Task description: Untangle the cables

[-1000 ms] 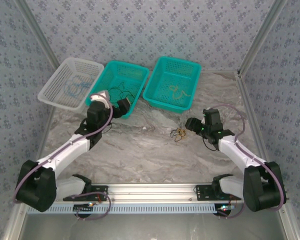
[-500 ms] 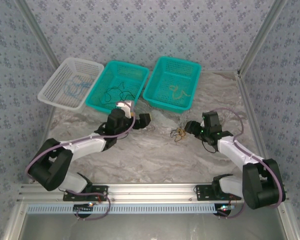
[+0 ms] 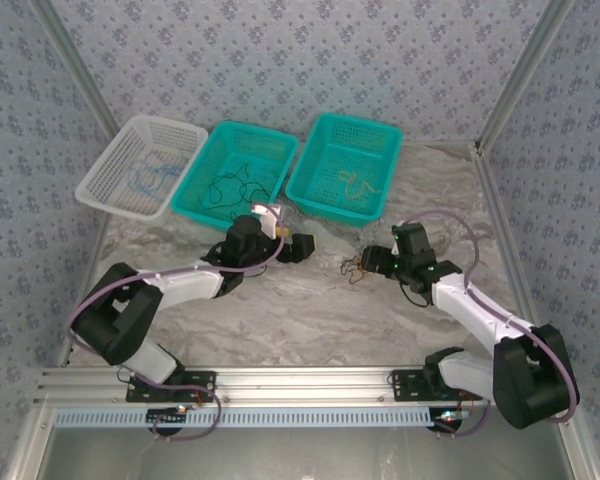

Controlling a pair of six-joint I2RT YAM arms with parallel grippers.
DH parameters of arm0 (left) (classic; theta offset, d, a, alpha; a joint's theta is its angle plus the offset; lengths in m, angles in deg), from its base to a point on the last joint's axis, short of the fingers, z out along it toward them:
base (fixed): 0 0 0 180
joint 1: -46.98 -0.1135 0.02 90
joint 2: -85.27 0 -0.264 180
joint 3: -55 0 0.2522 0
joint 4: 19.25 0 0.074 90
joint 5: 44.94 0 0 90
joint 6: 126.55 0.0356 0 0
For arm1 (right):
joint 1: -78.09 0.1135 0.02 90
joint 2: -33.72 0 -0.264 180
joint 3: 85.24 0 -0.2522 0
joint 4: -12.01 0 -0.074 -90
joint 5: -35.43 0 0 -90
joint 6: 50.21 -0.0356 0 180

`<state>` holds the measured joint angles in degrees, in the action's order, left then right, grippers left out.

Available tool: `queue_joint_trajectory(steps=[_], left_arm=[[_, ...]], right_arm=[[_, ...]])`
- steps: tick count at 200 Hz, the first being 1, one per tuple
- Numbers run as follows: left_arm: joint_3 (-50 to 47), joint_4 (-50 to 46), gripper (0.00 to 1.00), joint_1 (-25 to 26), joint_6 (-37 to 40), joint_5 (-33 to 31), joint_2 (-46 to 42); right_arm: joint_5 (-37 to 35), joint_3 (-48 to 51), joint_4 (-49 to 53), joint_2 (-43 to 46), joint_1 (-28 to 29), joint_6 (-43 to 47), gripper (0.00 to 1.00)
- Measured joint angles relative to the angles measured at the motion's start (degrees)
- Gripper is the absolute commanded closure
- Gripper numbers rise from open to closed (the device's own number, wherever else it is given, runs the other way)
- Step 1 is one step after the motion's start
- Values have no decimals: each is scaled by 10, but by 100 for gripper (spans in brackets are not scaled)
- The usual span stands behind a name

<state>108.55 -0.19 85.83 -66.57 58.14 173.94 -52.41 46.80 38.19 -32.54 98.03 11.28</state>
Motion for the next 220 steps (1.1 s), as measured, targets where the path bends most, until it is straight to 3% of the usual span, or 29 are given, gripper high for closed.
queue_joint_trajectory(steps=[35,76,141,186,220], left_arm=[[10,-3,1,4,0,6,15],[17,-18,1,5,0,-5,15],[17,-40,1,5,0,-22,14],[17,-46,1,5,0,-24,14],[17,-47,0,5,0,-24,15]], right_arm=[[-19,-49,34,-17,29,71,28],[-14,-118,57,-110,60,122,42],[-40,-131,71,-165,70,120,80],[-50,-141,71,-181,72,116,83],[-59,-143,71,-189,73,111,100]])
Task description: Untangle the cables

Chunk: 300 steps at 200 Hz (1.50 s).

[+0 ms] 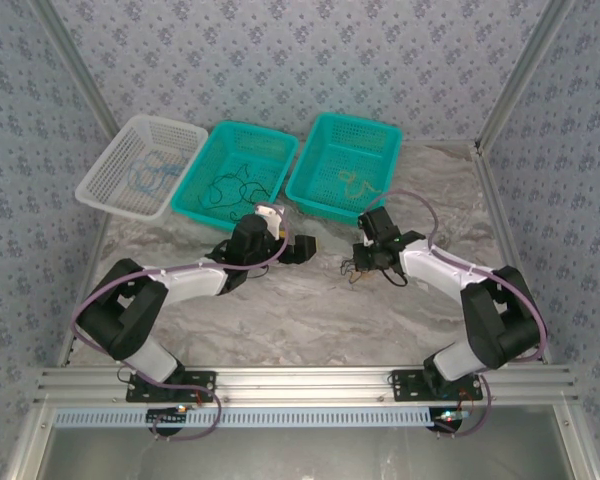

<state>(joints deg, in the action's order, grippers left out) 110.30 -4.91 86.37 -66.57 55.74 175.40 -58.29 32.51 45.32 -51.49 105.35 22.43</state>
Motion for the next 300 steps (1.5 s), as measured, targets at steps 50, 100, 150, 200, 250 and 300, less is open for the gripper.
queue_joint_trajectory(steps=[50,100,150,200,250,300], left_arm=[[-9,37,1,0,11,31,0],[-16,74,4,0,72,141,0],[-14,78,28,1,106,218,0],[24,86,35,10,92,251,21],[46,91,45,12,68,260,60],[56,94,60,12,50,261,75]], right_arm=[[53,21,-32,71,0,25,100],[157,52,-85,154,0,56,100],[223,65,-120,173,-14,52,100],[279,73,-165,177,-18,22,100],[306,74,-182,177,-18,7,100],[321,74,-186,182,-18,-2,100]])
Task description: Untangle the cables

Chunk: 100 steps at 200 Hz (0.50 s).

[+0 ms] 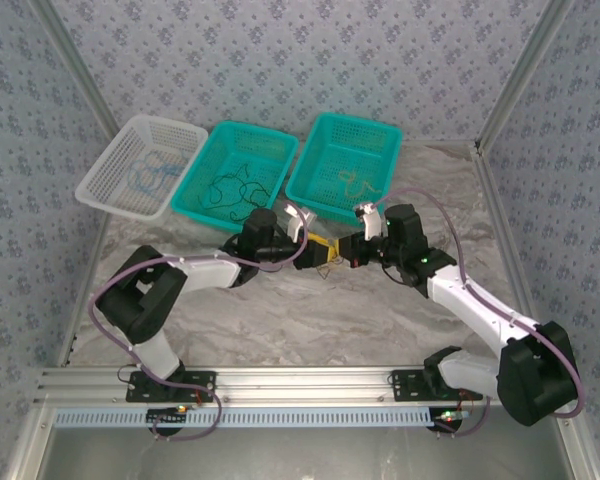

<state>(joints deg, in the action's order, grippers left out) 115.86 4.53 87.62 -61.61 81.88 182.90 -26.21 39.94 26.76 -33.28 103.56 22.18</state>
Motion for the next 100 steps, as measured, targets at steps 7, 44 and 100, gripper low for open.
queue_joint_trajectory(steps=[7,44,100], left_arm=[[0,0,65,0,0,0,0],[1,0,100,2,-6,-9,0],[7,-14,100,3,-63,-74,-22]], right_arm=[[2,0,-3,0,0,-3,100],[10,0,-14,0,0,-27,75],[-58,59,-44,66,-10,-88,40]])
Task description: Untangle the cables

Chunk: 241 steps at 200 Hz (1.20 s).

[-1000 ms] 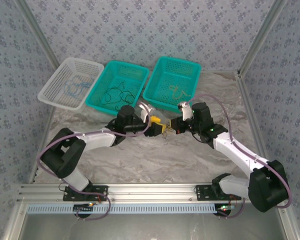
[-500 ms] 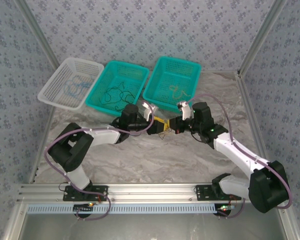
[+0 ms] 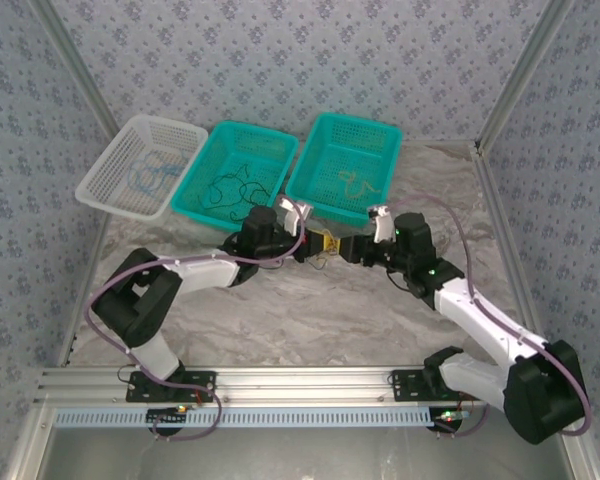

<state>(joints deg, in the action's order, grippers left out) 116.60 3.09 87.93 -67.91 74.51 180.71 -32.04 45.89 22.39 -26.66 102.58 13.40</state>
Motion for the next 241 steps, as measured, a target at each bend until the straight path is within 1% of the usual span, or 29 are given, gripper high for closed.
queue_joint_trajectory(steps=[43,57,69,75,94,110,131,144,168,200,241], left_arm=[[3,1,100,0,-71,-38,-23],[5,1,100,0,-95,-55,-27],[5,1,100,0,-117,-69,-32],[5,1,100,0,-127,-77,-34],[5,1,100,0,-157,-99,-41],[5,1,100,0,-178,-112,-45],[6,1,100,0,-203,-123,-47],[6,1,100,0,-219,-128,-47],[6,2,100,0,-244,-137,-47],[8,7,100,1,-264,-145,-47],[9,6,100,3,-273,-156,-58]], right_arm=[[-99,101,-51,87,-8,-85,33],[-109,128,-70,96,-16,-111,31],[-109,153,-101,96,-19,-134,25],[-108,164,-114,94,-18,-144,23],[-113,190,-152,85,0,-175,19],[-127,208,-200,74,21,-212,18],[-150,217,-260,44,48,-258,20],[-161,217,-295,19,70,-274,22],[-168,203,-357,-49,104,-296,27],[-178,168,-423,-142,134,-317,29],[-197,129,-493,-227,153,-344,34]])
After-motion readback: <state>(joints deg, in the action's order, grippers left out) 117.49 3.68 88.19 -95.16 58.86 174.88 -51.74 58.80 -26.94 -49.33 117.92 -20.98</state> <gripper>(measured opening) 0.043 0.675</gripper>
